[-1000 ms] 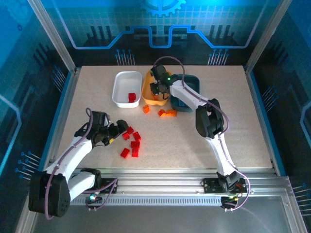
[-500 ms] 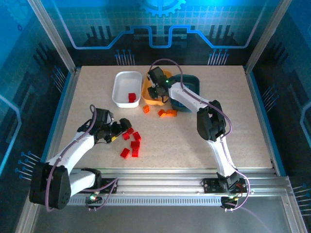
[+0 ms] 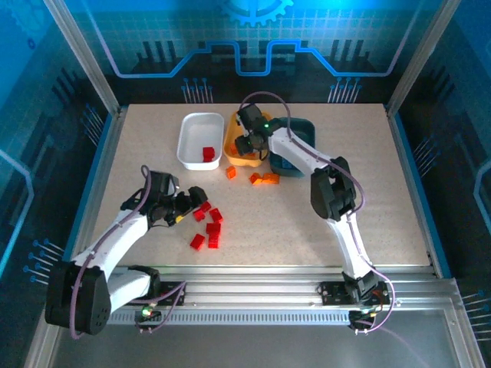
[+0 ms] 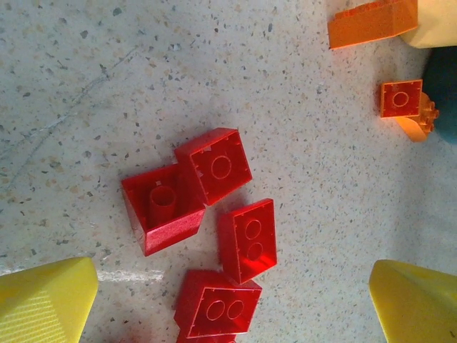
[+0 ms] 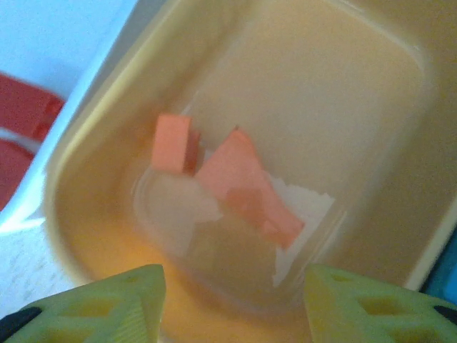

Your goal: Sort the legos into containers by color

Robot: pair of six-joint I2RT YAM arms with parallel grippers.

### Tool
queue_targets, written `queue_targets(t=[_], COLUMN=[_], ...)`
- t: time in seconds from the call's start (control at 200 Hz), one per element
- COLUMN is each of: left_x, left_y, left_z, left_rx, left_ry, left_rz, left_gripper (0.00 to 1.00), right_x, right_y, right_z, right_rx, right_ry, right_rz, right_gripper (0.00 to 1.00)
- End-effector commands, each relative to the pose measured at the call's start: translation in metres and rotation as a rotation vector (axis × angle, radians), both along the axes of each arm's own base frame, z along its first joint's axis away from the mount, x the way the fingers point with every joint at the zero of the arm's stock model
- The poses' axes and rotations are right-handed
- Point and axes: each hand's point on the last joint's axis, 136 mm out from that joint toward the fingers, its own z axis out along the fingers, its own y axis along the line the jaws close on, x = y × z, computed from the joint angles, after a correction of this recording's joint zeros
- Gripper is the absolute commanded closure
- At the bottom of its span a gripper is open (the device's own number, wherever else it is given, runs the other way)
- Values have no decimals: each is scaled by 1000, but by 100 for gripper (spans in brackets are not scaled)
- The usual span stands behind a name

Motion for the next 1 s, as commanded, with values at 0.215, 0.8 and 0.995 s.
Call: queue_targets(t=[0.215, 0.8, 0.995], left_x=[-12, -9, -6], left_y=[3, -13, -4], left_z=[-16, -55, -67], left_rx=[50, 194, 283], left_ry=[45, 163, 211], left_rz=[-5, 18, 43], left_gripper=[1, 27, 30], right_x=[-87, -145, -155], right_y=[56, 8, -6], right_z=[13, -6, -8], right_rx=[47, 26, 23], right_ry=[-22, 10, 15], right_rz=[128, 103, 97], right_gripper=[35, 37, 38])
